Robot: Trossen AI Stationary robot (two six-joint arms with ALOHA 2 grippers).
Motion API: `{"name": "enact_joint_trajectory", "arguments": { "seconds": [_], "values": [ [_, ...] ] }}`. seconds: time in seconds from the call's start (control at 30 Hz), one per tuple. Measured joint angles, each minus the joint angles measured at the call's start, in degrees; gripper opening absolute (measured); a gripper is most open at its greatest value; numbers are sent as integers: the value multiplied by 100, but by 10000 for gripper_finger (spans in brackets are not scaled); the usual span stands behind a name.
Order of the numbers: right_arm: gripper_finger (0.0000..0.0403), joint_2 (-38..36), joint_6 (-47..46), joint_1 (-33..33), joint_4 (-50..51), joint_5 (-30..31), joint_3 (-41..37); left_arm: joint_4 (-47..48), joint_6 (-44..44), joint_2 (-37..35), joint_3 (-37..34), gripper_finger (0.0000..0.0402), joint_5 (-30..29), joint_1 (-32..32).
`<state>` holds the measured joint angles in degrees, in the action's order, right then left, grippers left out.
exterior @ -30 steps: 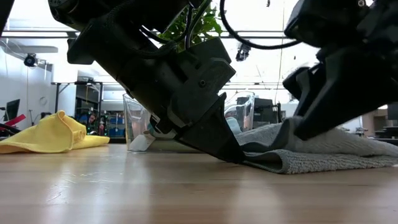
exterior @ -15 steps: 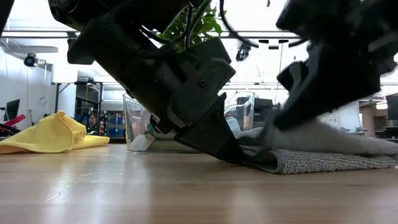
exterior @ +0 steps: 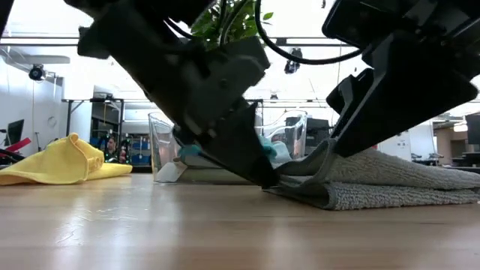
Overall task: Fold microfiber towels
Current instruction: Fold the gray microfiber cloth
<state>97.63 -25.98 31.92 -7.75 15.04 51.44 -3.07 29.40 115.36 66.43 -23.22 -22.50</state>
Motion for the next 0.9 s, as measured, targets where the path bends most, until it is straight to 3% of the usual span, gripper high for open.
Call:
{"name": "enact_joint_trajectory", "arguments": {
  "seconds": [0.23,0.43,0.6,0.9],
  "values": [
    [141,-306,-15,2,292,-160,37,761,20,-378,-4,127,21,-2],
    [165,-976,-112,7,1145,-200,29,689,-32,-670,52,127,68,-2],
    [158,-1652,-151,6,1883,-144,-95,-219,-339,-620,93,127,-80,32],
    [119,-2617,-772,-26,2234,441,-967,78,-131,-578,-22,127,-460,308]
  ]
}}
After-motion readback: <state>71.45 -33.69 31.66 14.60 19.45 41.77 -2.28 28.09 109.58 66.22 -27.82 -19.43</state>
